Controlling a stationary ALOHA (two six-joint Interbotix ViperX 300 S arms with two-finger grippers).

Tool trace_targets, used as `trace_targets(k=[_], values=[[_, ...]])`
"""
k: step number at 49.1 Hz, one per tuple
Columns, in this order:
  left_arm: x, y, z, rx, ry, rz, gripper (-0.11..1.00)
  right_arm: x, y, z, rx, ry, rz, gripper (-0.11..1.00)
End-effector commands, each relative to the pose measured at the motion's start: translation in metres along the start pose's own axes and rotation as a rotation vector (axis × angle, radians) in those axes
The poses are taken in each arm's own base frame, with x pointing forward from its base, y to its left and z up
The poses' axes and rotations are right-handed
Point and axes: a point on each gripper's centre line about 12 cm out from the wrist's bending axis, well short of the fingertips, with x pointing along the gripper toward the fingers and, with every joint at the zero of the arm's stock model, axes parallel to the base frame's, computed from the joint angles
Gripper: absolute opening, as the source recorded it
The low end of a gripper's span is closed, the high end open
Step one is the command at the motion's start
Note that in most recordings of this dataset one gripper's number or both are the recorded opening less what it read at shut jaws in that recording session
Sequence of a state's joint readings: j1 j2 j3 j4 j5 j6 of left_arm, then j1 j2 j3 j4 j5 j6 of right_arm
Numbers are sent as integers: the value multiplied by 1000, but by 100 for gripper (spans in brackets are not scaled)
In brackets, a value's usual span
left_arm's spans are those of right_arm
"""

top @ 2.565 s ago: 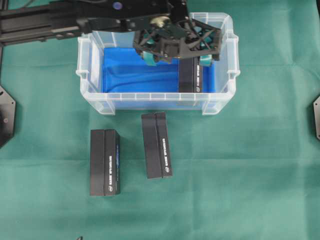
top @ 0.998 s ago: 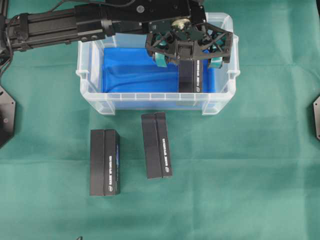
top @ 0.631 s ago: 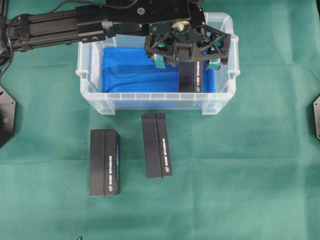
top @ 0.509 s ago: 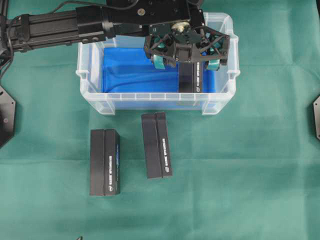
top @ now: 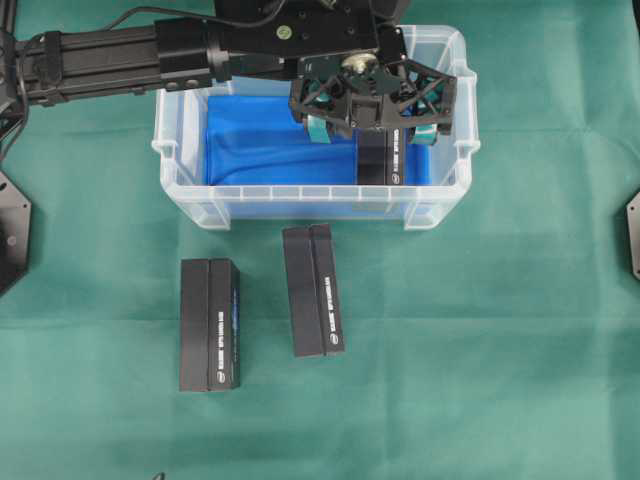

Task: Take the box out of the case with the left arm.
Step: 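Lower the left gripper around the right box and close on it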

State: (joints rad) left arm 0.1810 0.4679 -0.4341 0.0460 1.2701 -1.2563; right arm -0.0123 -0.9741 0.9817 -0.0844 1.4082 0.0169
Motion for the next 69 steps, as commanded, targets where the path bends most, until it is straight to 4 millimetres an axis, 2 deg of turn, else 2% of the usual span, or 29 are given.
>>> trace_targets(k=[1,21,50,69], values=[[-12,-1,3,-2,-16,-27,91,-7,-1,4,5,-18,0,-1],[0,2,8,-7,-31,-39,91,-7,-1,4,5,-21,1,-1],[31,6,7,-17,-49,-50,91,-7,-1,4,5,-20,0,-1],[31,6,7,-13,-49,-47,91,-7,-1,4,5,-21,0,-1]])
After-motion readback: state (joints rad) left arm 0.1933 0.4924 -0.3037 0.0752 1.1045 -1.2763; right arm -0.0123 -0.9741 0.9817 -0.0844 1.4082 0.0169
